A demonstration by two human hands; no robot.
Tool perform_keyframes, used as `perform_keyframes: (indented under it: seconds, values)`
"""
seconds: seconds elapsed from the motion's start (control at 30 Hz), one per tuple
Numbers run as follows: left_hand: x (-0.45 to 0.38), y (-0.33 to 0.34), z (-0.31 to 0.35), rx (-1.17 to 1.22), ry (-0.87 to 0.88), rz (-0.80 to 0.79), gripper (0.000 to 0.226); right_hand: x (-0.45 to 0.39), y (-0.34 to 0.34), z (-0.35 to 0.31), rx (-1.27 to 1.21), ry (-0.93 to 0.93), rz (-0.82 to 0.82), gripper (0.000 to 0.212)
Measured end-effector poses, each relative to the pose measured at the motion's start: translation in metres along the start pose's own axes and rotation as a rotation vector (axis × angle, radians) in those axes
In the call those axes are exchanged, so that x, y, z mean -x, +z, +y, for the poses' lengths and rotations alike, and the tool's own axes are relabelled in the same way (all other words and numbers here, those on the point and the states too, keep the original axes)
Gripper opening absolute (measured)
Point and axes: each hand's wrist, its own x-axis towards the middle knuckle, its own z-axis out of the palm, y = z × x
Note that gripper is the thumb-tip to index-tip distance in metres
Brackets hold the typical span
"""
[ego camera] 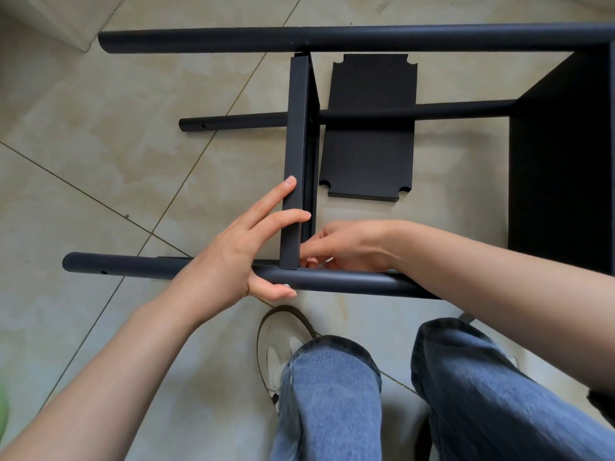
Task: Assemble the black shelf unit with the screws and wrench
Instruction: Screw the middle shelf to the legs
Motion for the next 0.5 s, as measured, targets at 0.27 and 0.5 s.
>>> perform_keyframes:
  seconds: [0.27,0.5]
  values:
    - [0.0000,-0.0005,0.0001,0.008,0.000,0.002,0.097,0.0032,-0.0040,0.0005,-0.071,-0.016,-0.049,0.023]
    - [0.0003,-0.0011,0.0014,0.023,0.002,-0.003,0.097,0.0019,-0.0016,0.0006,-0.062,-0.037,-0.062,0.030]
